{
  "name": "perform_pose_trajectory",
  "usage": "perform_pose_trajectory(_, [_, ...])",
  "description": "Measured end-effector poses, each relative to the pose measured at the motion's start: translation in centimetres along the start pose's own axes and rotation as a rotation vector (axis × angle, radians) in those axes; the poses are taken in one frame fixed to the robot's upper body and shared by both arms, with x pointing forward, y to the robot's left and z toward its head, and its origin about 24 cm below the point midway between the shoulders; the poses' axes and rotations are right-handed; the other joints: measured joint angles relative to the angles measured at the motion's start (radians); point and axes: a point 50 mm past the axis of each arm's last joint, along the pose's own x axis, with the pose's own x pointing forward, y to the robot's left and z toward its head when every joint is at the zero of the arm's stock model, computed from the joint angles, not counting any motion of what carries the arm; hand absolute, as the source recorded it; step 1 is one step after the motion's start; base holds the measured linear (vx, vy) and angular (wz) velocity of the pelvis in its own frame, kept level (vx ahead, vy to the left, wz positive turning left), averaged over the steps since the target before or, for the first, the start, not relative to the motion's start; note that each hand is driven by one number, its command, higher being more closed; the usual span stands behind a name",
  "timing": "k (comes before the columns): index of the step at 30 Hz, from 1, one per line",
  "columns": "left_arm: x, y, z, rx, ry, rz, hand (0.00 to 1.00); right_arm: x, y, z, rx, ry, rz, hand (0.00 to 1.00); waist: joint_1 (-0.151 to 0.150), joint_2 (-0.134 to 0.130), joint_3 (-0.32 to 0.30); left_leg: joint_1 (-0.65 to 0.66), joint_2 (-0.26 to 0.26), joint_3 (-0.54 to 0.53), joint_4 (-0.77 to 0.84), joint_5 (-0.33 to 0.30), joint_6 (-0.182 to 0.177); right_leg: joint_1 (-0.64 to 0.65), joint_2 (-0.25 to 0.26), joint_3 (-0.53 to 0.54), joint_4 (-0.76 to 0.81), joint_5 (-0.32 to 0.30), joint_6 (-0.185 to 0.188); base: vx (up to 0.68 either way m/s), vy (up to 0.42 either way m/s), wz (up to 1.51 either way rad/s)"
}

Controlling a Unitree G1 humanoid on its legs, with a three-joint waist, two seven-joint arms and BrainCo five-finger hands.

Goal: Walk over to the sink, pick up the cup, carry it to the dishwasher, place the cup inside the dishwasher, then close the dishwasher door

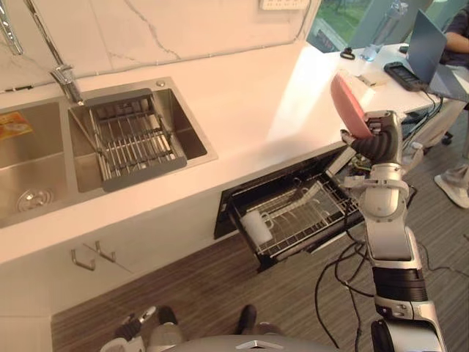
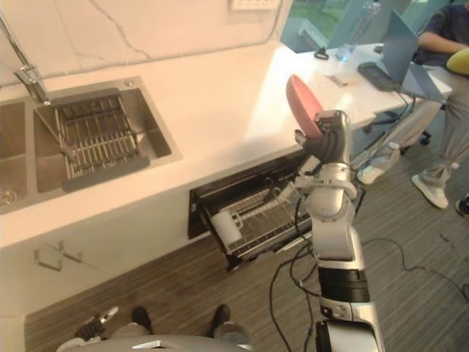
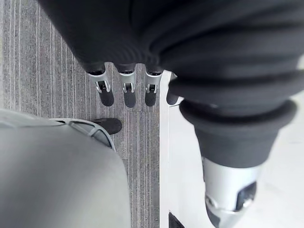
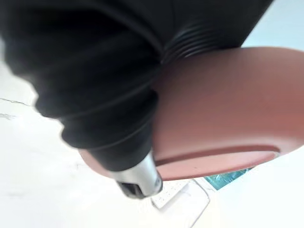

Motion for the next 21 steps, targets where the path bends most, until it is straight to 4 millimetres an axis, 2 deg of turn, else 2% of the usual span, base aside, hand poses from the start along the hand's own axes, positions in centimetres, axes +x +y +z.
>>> perform_pose_trajectory(3, [0.1, -0.4, 0.0, 0.02, 0.006, -0.015, 0.0, -0.1, 0.4, -0.6, -0.008, 0.03, 0.027, 1.0, -0.006, 0.018, 0.01, -0.012, -0.009, 0.0, 0.0, 0.0, 0.001, -0.02, -0.011, 0.004, 0.021, -0.002, 0.002, -0.04, 0.034, -0.01])
perform_pose_trajectory(9, [0.3, -1.0, 0.5, 0.046, 0.0, -0.035, 0.0, -0.8, 2.4, -3.9, -0.05, 0.175, 0.123, 1.0, -0.006, 0.034, 0.03, -0.044, -0.025, -0.003, 0.0, 0.004, 0.014, -0.071, -0.035, 0.009, 0.062, -0.001, 0.003, -0.02, 0.029, 0.01])
perform_pose_trajectory(14, [0.6, -1.6, 1.4, 0.058, -0.019, -0.057, 0.0, -0.4, 2.9, -5.0, -0.067, 0.23, 0.135, 1.0, -0.01, 0.046, 0.063, -0.066, -0.038, -0.005, 0.0, 0.006, 0.02, -0.104, -0.054, 0.012, 0.09, -0.004, 0.007, -0.03, 0.028, 0.02])
perform_pose_trajectory(21, [1.0, -3.1, 3.5, 0.076, -0.072, -0.11, 0.0, 0.7, 3.3, -5.5, -0.084, 0.272, 0.137, 1.0, -0.024, 0.065, 0.112, -0.102, -0.049, -0.005, 0.002, 0.016, 0.034, -0.153, -0.069, 0.017, 0.118, -0.003, 0.009, 0.0, 0.005, 0.0])
